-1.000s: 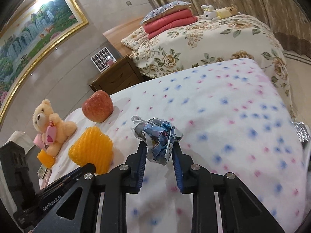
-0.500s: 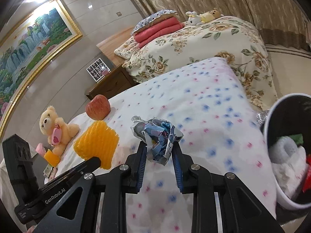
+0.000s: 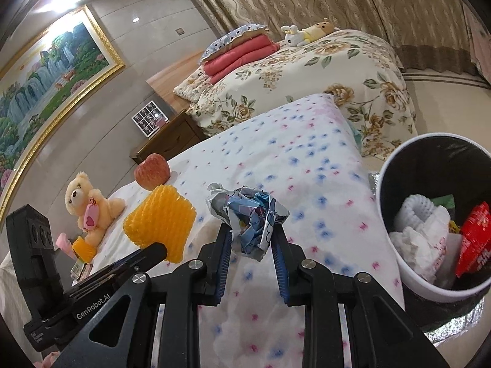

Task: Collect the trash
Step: 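Carry the orange foam net and blue-and-white wrapper over the bin with both tools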

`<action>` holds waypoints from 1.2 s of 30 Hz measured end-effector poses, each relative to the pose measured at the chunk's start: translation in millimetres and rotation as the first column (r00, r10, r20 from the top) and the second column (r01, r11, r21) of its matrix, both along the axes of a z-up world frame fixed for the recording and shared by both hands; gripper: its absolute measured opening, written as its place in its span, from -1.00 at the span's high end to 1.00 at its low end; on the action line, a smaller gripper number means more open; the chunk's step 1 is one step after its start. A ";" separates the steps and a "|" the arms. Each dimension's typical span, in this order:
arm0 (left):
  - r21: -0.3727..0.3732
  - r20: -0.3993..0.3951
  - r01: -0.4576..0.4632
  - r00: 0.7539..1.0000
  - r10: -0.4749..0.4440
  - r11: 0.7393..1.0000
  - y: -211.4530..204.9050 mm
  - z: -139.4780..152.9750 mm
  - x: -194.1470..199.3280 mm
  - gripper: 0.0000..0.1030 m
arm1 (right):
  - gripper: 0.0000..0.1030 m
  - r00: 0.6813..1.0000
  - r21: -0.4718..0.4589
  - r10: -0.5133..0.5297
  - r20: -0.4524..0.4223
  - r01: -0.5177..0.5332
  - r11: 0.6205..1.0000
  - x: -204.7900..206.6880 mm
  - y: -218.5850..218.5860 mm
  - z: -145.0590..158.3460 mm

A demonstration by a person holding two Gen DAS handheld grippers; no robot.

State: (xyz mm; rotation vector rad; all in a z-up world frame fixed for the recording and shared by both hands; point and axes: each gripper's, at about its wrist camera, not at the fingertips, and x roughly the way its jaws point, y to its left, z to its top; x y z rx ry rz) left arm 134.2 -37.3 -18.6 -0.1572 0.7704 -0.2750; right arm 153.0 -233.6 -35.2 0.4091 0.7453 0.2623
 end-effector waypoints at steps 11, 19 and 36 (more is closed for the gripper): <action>0.006 0.003 0.039 0.999 -0.039 0.999 -15.7 1.3 -8.2 0.54 | 0.49 0.999 -0.002 -0.039 0.010 0.039 0.999 -15.1 -19.6 3.4; 0.014 0.004 0.074 0.997 -0.074 0.997 -31.4 2.5 -12.4 0.54 | 0.49 0.998 -0.009 -0.063 0.019 0.063 0.998 -23.4 -32.8 5.1; 0.015 -0.002 0.166 0.986 -0.166 0.986 -72.5 2.8 -11.2 0.54 | 0.49 0.988 -0.010 -0.151 0.009 0.152 0.988 -34.9 -75.5 3.2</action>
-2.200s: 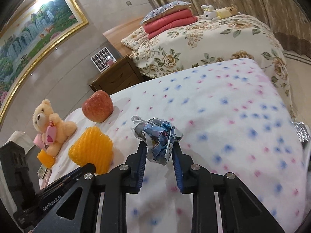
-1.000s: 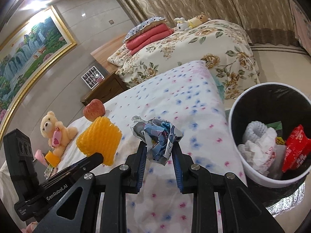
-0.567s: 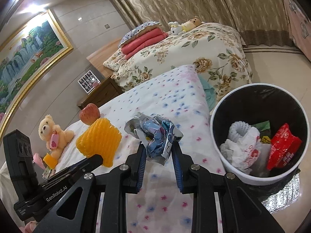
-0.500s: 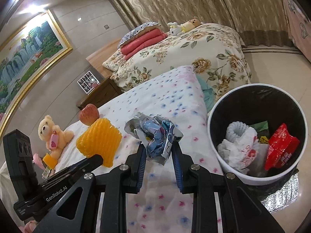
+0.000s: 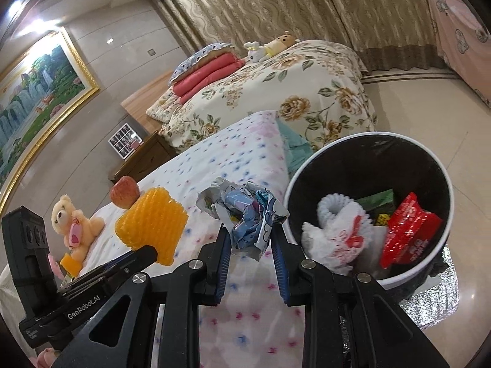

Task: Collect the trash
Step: 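Carry the orange foam net and blue-and-white wrapper over the bin with both tools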

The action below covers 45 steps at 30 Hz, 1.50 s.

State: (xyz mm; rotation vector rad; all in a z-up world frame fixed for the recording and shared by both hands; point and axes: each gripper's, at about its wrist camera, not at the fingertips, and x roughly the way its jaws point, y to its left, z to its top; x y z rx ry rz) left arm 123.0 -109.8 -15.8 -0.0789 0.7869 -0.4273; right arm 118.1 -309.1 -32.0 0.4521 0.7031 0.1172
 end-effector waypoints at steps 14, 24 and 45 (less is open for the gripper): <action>-0.003 -0.004 0.062 0.998 -0.062 0.998 -28.3 3.2 0.5 0.54 | 0.49 0.998 0.001 -0.067 -0.008 0.067 0.998 -9.6 -28.0 -2.0; -0.003 -0.006 0.101 0.995 -0.101 0.995 -46.5 6.3 3.7 0.54 | 0.49 0.993 0.008 -0.115 -0.013 0.115 0.993 -15.6 -46.0 -2.1; 0.021 -0.016 0.207 0.978 -0.207 0.978 -97.9 6.0 7.6 0.54 | 0.49 0.984 0.009 -0.179 -0.020 0.179 0.984 -14.9 -82.0 -3.0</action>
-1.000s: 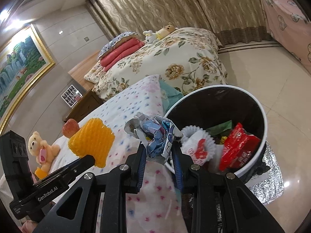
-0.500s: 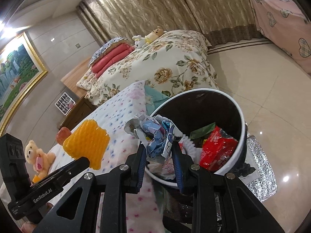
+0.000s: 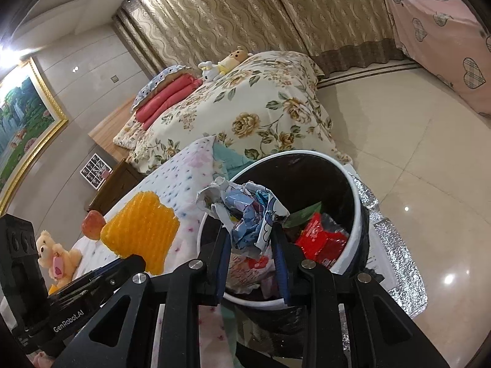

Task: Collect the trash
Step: 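Carry the orange foam net and blue-and-white wrapper over the bin with both tools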

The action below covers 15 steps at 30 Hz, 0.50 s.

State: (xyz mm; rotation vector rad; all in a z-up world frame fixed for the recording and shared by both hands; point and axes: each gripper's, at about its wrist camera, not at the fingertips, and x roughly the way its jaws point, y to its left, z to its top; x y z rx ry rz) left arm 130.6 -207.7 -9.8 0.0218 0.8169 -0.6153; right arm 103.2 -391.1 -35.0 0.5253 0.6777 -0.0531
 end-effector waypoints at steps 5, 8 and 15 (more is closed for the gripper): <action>0.008 -0.003 0.019 1.000 -0.019 1.000 -11.1 0.4 3.0 0.54 | 0.49 1.000 0.003 -0.011 -0.008 0.011 1.000 2.8 -8.8 -1.1; 0.013 -0.008 0.032 0.999 -0.032 0.999 -19.0 0.2 4.9 0.54 | 0.49 1.000 -0.002 -0.012 -0.010 0.012 1.000 5.6 -12.1 -0.8; 0.029 -0.022 0.053 0.998 -0.053 0.998 -32.4 -3.5 8.4 0.54 | 0.48 1.000 0.002 -0.013 -0.019 0.013 1.000 12.5 -19.7 -2.4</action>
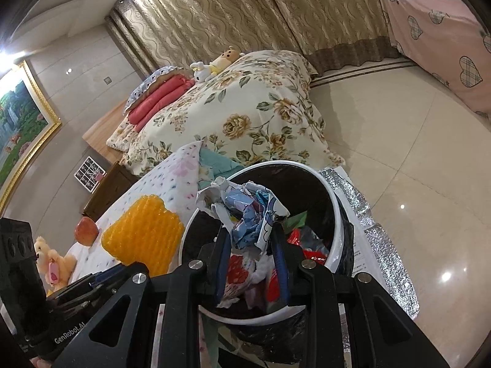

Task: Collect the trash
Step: 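Carry the orange foam net and blue-and-white wrapper over the bin with both tools, then open both tools to drop the foam net and wrapper into the bin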

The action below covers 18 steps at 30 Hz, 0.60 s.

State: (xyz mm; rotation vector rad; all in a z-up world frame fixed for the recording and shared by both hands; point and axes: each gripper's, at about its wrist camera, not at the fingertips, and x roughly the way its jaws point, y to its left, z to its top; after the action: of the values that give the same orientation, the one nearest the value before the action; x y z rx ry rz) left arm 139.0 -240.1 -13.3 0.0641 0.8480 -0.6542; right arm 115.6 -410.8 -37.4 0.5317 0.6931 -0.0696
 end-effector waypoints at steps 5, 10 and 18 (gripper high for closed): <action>0.007 -0.014 0.014 1.000 -0.014 1.000 -9.1 -1.6 4.2 0.54 | 0.42 1.000 0.004 0.006 -0.013 -0.006 1.000 5.0 -5.3 -2.4; 0.011 -0.013 0.018 1.000 -0.017 1.000 -12.6 -0.7 6.5 0.50 | 0.42 1.000 0.015 0.006 -0.026 -0.006 1.000 9.4 -9.2 -5.3; 0.006 -0.018 0.022 1.000 -0.022 1.000 -15.9 -1.6 6.9 0.30 | 0.33 0.999 0.017 0.002 -0.039 -0.001 1.000 15.0 -13.9 -5.7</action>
State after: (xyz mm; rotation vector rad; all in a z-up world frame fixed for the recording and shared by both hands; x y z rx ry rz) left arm 145.9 -255.9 -14.9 0.0741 0.8673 -0.6739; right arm 130.6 -424.7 -43.1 0.5477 0.7323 -0.0730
